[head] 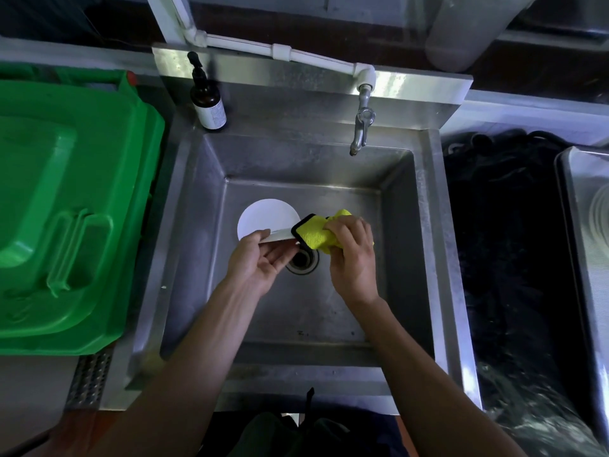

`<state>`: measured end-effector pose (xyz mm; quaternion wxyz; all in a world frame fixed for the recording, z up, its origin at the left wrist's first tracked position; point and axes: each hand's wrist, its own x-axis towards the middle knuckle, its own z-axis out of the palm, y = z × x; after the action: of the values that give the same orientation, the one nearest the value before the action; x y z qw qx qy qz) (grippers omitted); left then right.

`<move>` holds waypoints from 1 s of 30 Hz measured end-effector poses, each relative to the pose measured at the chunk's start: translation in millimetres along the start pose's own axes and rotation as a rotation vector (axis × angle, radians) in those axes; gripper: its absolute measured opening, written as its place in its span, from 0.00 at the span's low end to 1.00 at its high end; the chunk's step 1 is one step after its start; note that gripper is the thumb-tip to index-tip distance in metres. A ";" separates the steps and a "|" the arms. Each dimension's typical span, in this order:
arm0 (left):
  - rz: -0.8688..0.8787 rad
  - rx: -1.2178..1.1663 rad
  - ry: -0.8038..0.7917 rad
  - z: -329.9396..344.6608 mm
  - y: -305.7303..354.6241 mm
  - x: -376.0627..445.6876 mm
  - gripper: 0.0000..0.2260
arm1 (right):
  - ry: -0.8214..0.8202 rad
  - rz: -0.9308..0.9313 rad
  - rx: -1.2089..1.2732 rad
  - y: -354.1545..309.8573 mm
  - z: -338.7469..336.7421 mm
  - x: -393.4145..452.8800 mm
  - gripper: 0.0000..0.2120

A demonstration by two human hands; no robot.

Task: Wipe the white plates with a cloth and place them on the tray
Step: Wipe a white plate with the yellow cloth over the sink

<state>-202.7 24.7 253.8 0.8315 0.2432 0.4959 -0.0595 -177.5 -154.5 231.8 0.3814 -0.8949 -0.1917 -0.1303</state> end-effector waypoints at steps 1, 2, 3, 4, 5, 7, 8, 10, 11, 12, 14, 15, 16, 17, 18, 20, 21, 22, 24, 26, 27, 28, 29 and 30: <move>0.006 -0.044 -0.002 0.3 0.3 0.3 0.08 | -0.028 -0.011 0.007 1.5 -1.1 -2.3 0.24; 0.019 -0.064 -0.002 0.2 0.3 0.3 0.10 | -0.064 -0.020 0.008 3.3 -2.0 -4.6 0.22; 0.035 -0.059 0.002 -0.2 0.4 0.7 0.11 | -0.099 -0.026 0.003 5.1 -2.9 -6.7 0.19; 0.052 -0.043 0.009 -0.8 0.3 1.3 0.12 | -0.136 -0.023 -0.004 6.5 -3.6 -8.7 0.17; 0.068 -0.021 0.014 -1.6 1.0 2.3 0.13 | -0.179 -0.018 -0.011 7.5 -4.5 -10.6 0.17; 0.106 0.034 0.021 -2.8 4.1 4.7 0.14 | -0.303 -0.024 -0.017 9.6 -6.6 -14.3 0.19; 0.128 0.067 0.025 -3.5 5.8 6.0 0.14 | -0.374 -0.029 -0.011 11.2 -7.5 -16.1 0.19; 0.165 0.134 0.030 -6.1 9.0 8.1 0.16 | -0.497 -0.009 0.019 13.7 -6.7 -20.4 0.21; 0.180 0.164 0.029 -8.4 9.8 9.1 0.17 | -0.536 0.025 0.039 13.2 -5.8 -21.9 0.23; 0.194 0.192 0.029 -11.1 10.1 10.2 0.16 | -0.551 0.061 0.055 11.6 -4.9 -22.1 0.24; 0.217 0.238 0.038 -17.2 9.5 11.6 0.16 | -0.540 0.115 0.098 7.0 -1.6 -20.3 0.25; 0.222 0.251 0.044 -19.9 9.1 12.2 0.16 | -0.526 0.146 0.133 4.1 0.4 -18.5 0.26; 0.225 0.260 0.045 -22.4 8.1 12.8 0.17 | -0.522 0.190 0.170 0.5 1.8 -15.5 0.27; 0.228 0.272 0.040 -24.5 7.1 13.2 0.17 | -0.531 0.244 0.201 -3.1 2.6 -12.1 0.27; 0.232 0.287 0.029 -26.1 6.1 13.5 0.16 | -0.544 0.287 0.229 -6.3 3.2 -8.3 0.28; 0.229 0.313 0.005 -28.5 4.1 13.1 0.15 | -0.541 0.313 0.271 -11.4 4.7 -1.3 0.27; 0.225 0.322 -0.010 -29.2 3.7 12.6 0.15 | -0.539 0.323 0.284 -13.9 5.6 1.9 0.27; 0.222 0.329 -0.024 -29.9 3.4 11.7 0.14 | -0.541 0.340 0.290 -16.3 6.6 5.0 0.27; 0.221 0.329 -0.046 -30.7 3.4 10.3 0.13 | -0.526 0.355 0.277 -20.1 9.8 8.6 0.27; 0.220 0.317 -0.060 -30.9 3.2 9.4 0.13 | -0.488 0.330 0.272 -22.4 13.6 8.3 0.27; 0.220 0.310 -0.067 -30.6 3.1 8.4 0.13 | -0.475 0.323 0.268 -23.6 14.5 7.5 0.27; 0.221 0.300 -0.075 -29.9 3.3 7.2 0.14 | -0.467 0.324 0.260 -25.1 14.7 6.5 0.27; 0.222 0.283 -0.082 -29.1 3.6 6.1 0.14 | -0.455 0.328 0.256 -26.2 14.6 4.7 0.26; 0.222 0.261 -0.088 -28.5 3.5 5.2 0.15 | -0.435 0.333 0.263 -26.6 14.2 2.5 0.26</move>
<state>-221.6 41.7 239.4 0.8153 0.3995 0.4171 -0.0420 -185.8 -126.6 240.0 0.4599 -0.8639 -0.1350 0.1549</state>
